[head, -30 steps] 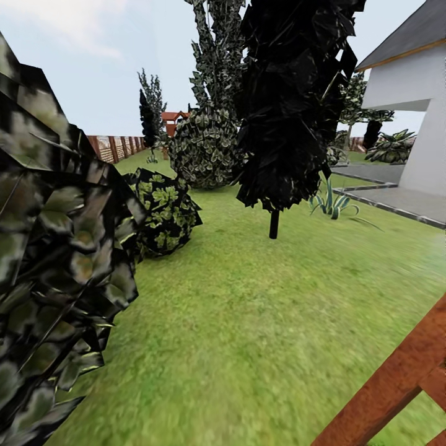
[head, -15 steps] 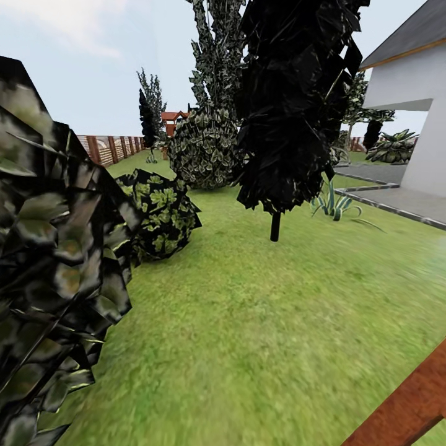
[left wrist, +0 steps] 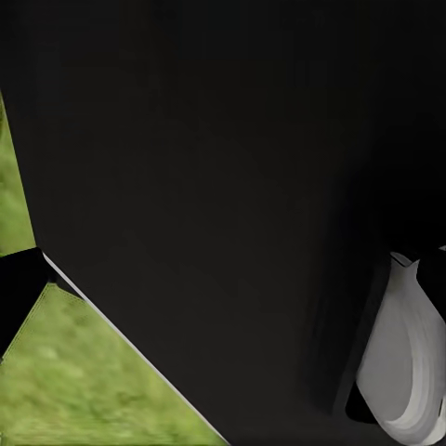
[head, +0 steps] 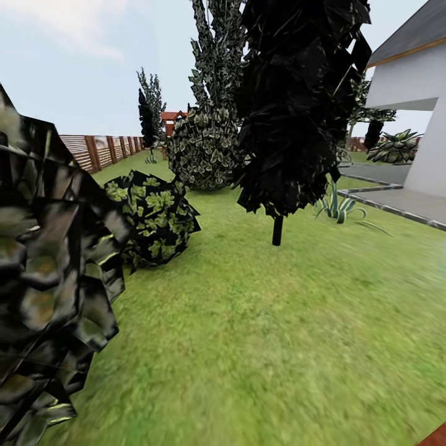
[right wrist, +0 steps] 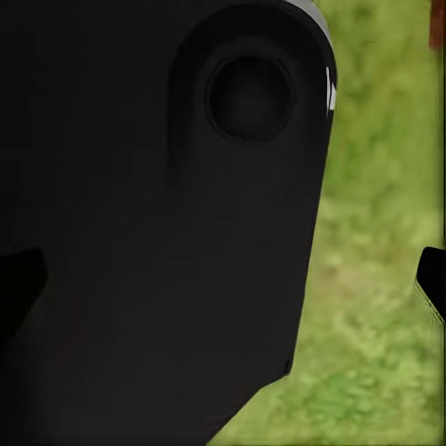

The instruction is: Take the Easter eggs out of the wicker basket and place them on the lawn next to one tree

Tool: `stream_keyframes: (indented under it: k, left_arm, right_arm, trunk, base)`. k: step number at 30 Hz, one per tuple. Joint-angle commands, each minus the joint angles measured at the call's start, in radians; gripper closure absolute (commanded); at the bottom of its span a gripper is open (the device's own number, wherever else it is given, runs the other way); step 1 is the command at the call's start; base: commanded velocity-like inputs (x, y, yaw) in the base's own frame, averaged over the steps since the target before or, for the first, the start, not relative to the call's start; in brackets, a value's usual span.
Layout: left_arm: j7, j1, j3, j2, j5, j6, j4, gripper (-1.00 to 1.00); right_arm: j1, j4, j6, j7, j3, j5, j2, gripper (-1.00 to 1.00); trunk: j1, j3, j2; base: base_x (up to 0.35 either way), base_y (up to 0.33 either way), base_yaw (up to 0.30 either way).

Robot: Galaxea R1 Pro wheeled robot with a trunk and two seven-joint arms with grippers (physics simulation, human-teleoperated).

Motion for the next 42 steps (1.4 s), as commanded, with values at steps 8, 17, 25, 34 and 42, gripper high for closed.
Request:
stream_keyframes:
  k: [8,17,25,34,42]
  left_arm:
    - [-0.001,0.001,0.0,0.0,0.001,0.0,-0.002,-1.0]
    - [-0.001,0.001,0.0,0.0,0.001,0.0,-0.002,-1.0]
    - [-0.001,0.001,0.0,0.0,0.001,-0.001,-0.002,-1.0]
    - [-0.001,0.001,0.0,0.0,0.001,-0.001,-0.002,-1.0]
    - [-0.001,0.001,-0.001,0.0,0.001,-0.001,-0.002,-1.0]
  right_arm:
    - [-0.001,0.002,0.0,0.002,0.005,0.002,0.0,-1.0]
    - [-0.001,0.003,0.0,0.003,0.005,0.002,0.0,-1.0]
    - [-0.001,0.003,0.0,0.003,0.005,0.002,0.0,-1.0]
    - [-0.001,0.002,0.0,0.004,0.005,0.002,0.0,-1.0]
    - [-0.001,0.003,0.0,0.004,0.005,0.002,0.0,-1.0]
  trunk:
    - [0.001,-0.001,0.0]
    - [0.001,-0.003,0.0]
    - [0.001,-0.004,0.0]
    - [0.001,-0.004,0.0]
    - [0.001,-0.004,0.0]
  base:
    - [0.327,0.0,-0.002]
    - [0.328,0.0,-0.19]
    - [0.327,0.0,-0.033]
    - [0.328,0.0,-0.001]
    - [0.327,0.0,0.0]
